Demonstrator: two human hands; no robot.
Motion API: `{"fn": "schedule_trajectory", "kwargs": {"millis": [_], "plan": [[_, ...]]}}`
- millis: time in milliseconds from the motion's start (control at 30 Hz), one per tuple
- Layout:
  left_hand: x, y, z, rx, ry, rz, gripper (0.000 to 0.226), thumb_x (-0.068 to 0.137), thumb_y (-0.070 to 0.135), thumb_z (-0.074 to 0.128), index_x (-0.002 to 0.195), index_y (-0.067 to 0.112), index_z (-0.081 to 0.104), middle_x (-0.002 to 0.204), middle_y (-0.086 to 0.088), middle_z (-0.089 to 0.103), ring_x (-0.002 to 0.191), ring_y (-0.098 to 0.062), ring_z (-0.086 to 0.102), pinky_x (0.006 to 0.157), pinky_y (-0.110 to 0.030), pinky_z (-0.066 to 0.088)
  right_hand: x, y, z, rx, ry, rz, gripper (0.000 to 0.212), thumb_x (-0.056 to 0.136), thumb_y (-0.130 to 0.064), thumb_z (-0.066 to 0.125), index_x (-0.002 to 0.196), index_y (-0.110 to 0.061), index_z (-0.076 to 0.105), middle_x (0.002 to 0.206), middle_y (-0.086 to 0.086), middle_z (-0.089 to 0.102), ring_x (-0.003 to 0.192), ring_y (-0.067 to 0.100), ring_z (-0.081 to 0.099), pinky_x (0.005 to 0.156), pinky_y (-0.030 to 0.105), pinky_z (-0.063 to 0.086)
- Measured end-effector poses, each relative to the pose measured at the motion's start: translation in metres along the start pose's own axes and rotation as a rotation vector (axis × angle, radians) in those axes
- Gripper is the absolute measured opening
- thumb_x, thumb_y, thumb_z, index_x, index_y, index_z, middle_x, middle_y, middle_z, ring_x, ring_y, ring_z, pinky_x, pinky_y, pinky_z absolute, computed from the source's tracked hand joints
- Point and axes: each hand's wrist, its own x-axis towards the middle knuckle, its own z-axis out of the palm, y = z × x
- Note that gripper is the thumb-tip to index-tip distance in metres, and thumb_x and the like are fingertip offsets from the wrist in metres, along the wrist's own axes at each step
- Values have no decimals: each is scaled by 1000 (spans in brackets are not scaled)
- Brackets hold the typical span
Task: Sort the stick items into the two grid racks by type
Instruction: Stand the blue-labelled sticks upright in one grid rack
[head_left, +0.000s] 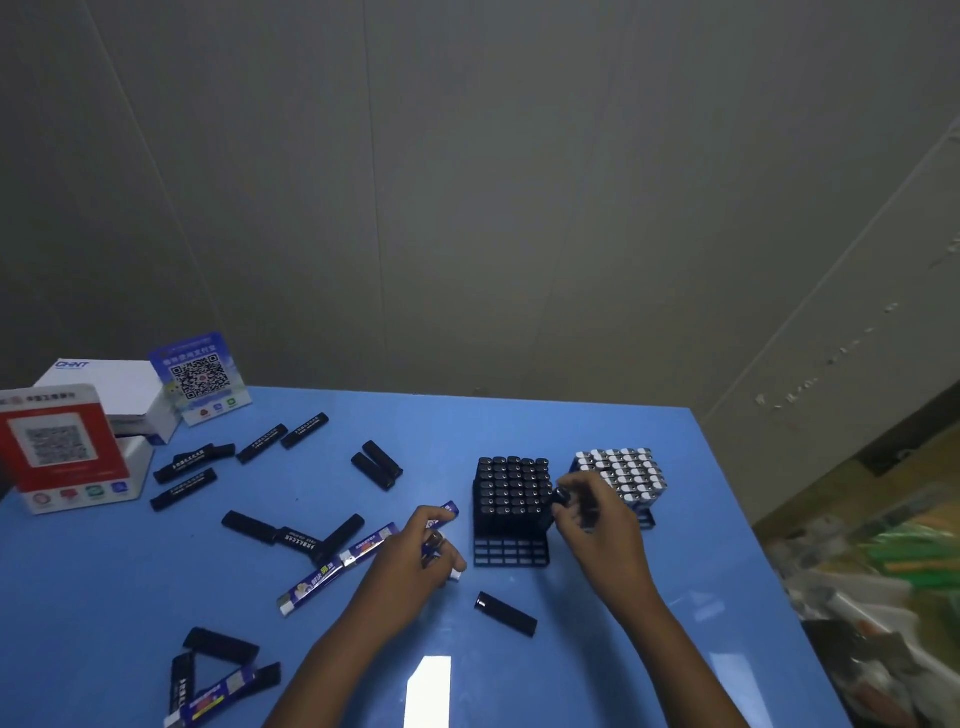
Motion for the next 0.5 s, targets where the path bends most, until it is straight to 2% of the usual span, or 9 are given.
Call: {"fn": "schedule_trajectory", "kwargs": {"millis": [67,133,200,300,433,500], "plan": [[1,-2,2,-2,-12,5,26,97,11,54,116,28,48,85,4,75,80,-12,71,81,-34,57,0,3,-6,-30,10,-15,32,88,-8,72,103,-34,61,80,0,63,70,13,58,64,18,47],[2,-3,3,5,-19,13,26,97,12,54,118,27,49,85,4,74,79,-13,70,81,-35,57,-1,5,-10,-65,29,-10,29,86,-11,75,94,-35,61,74,-1,61,66,12,56,61,18,44],[3,-4,5,8,-23,18,27,97,13,54,119,28,48,85,4,74,78,-14,69,80,-36,57,-1,6,-11,-47,32,57,26,82,-16,80,86,-31,60,66,-1,60,60,9,54,58,16,42],[3,-5,7,12,-22,20,26,98,15,54,118,30,48,86,5,73,79,-15,69,78,-37,57,-2,7,-7,-27,-31,131,22,80,-20,83,83,-21,62,63,3,65,59,13,63,57,15,47],[1,-6,6,-10,-5,-1,26,97,13,53,117,29,49,85,3,73,83,-13,70,79,-36,56,0,8,8,-88,-159,125,18,85,-19,79,83,-16,62,66,1,69,66,14,69,65,27,56],[-1,-5,4,-15,10,-14,25,97,11,53,117,27,49,84,3,74,81,-8,70,77,-29,55,3,9,19,-175,-215,96,15,88,-20,76,86,-17,62,68,0,69,67,11,69,66,31,56]]}}
